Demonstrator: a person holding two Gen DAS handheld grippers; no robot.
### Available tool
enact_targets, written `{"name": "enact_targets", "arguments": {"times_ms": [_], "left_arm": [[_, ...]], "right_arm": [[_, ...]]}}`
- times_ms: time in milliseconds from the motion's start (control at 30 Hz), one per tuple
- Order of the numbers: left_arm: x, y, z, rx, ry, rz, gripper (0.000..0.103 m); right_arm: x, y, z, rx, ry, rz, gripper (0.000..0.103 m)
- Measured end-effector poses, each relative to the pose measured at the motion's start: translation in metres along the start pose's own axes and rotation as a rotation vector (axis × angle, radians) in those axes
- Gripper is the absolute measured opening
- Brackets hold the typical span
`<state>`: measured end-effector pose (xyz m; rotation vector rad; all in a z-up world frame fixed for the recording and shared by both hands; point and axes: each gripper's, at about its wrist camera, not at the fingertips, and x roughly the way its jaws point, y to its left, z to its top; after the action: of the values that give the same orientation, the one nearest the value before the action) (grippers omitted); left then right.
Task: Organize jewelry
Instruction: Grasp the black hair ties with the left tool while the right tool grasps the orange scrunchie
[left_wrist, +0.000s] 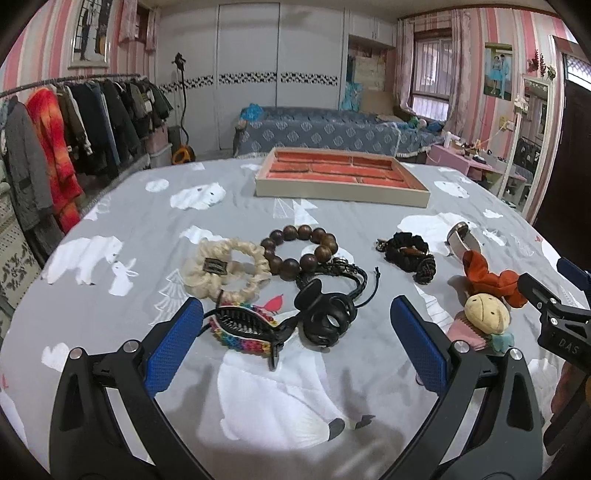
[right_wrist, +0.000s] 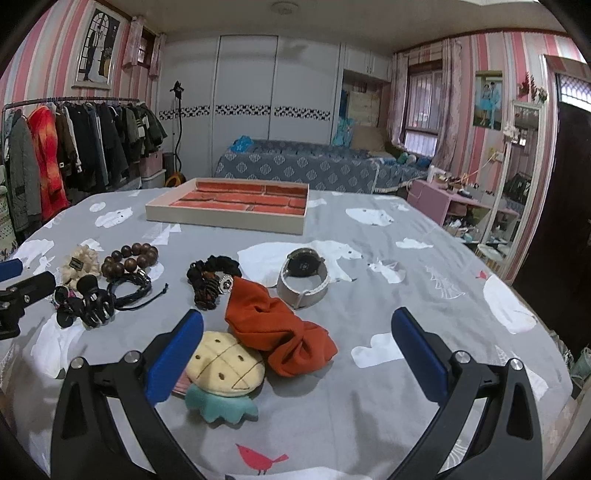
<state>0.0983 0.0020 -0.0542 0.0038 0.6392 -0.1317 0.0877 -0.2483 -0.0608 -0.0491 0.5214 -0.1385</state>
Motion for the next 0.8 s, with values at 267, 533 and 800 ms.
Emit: {"name": "enact_targets", "arguments": {"times_ms": [267, 533, 800], "left_arm": [[0.026, -0.007, 0.004, 0.013, 0.067, -0.038, 0.098], [0.049, -0.006, 0.003, 0.007, 0.138, -0.036, 0.098], [0.069, -0.008, 0.005, 0.027, 0.177, -0.032, 0.098]], "right_arm": [[0.032, -0.008, 0.002, 0.023, 0.092, 0.030, 0.099], [0.050, -0.008, 0.002, 0.037, 0.131, 0.038, 0.099], [0.061, -0.004, 0.002, 0.040, 0.170, 0.066, 0.092]]}}
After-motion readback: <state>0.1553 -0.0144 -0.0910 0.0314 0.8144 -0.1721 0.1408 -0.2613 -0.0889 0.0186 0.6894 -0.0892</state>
